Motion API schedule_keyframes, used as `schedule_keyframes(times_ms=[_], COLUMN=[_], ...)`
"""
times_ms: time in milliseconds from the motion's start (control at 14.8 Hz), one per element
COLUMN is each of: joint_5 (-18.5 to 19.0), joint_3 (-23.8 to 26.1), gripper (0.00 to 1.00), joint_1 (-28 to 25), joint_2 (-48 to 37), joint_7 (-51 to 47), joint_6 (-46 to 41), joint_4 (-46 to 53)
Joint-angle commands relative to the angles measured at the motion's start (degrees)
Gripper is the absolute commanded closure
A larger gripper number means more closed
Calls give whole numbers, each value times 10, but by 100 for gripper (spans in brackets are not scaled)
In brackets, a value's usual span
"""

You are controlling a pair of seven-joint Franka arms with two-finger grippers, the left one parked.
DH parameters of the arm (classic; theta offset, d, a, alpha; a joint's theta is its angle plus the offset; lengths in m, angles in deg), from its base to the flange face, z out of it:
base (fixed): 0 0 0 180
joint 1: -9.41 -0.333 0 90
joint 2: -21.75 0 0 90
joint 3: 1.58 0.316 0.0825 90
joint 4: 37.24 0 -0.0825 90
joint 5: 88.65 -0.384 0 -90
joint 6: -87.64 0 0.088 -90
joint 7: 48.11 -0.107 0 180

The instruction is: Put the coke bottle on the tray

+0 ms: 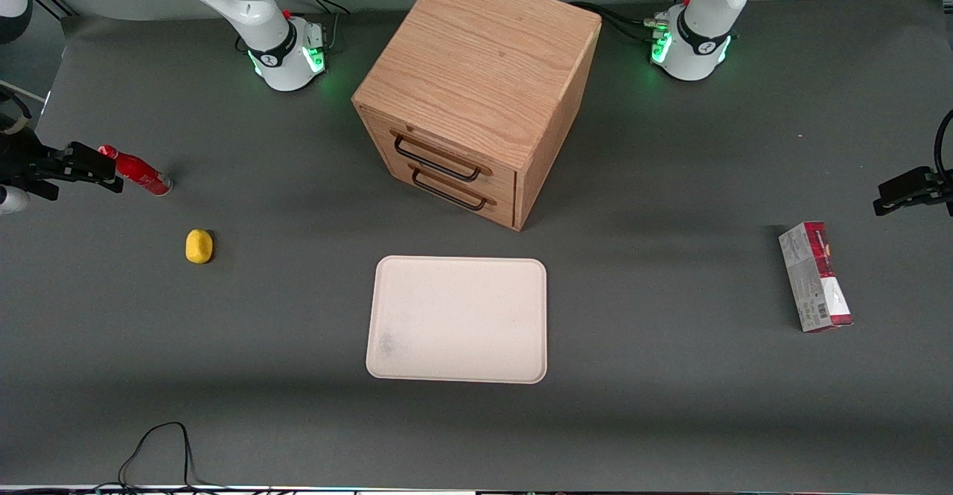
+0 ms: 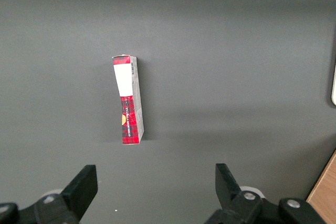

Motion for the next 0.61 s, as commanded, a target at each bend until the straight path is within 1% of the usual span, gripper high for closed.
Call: schedule_keyframes(times_ms=[0,540], joint_5=[-11,-11], joint_3=[-6,-7], gripper=[0,0], joint_1=[-5,-4], joint_2=[2,2], joint_7=[-12,-8], joint_6=[-12,-14], joint_4=[11,9])
